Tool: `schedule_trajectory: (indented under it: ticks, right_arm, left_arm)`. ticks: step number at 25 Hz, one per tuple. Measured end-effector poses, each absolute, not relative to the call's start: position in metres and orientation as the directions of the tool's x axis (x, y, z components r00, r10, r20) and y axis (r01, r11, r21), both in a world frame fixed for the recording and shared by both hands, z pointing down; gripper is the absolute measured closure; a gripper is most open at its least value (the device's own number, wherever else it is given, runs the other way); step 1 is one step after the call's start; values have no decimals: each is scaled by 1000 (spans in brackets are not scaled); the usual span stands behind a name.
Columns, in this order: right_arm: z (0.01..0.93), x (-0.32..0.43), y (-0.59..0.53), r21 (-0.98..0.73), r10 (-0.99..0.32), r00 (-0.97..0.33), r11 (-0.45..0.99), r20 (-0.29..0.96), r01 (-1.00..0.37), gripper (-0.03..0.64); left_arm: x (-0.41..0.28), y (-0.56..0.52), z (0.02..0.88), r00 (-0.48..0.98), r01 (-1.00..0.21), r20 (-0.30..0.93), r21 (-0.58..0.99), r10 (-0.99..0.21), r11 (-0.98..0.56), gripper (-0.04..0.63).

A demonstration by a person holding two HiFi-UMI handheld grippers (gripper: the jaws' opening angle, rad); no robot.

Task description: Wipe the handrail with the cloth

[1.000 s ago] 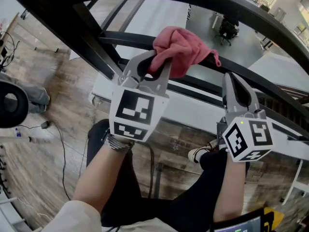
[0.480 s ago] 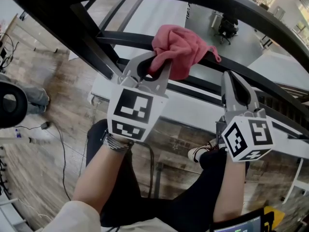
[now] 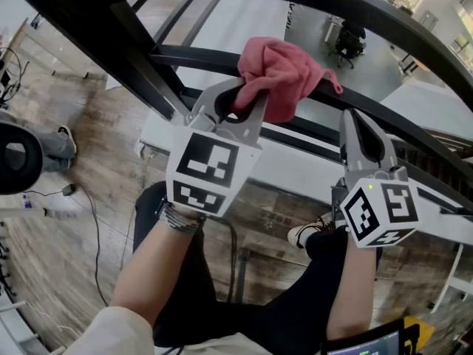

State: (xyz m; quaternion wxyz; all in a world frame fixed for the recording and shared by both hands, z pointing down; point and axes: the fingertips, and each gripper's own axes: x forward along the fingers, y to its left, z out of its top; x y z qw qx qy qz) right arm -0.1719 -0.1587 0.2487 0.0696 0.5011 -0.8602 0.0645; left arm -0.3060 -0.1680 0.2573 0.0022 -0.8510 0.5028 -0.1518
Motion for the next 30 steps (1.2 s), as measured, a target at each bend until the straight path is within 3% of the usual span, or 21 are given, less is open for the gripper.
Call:
schedule_trajectory:
  ticks: [30]
  right_arm:
    - [247, -175, -159, -45, -852, -491, 492, 183, -869, 615]
  left_arm:
    - [-259, -162, 255, 546, -794, 241, -158, -802, -588, 566]
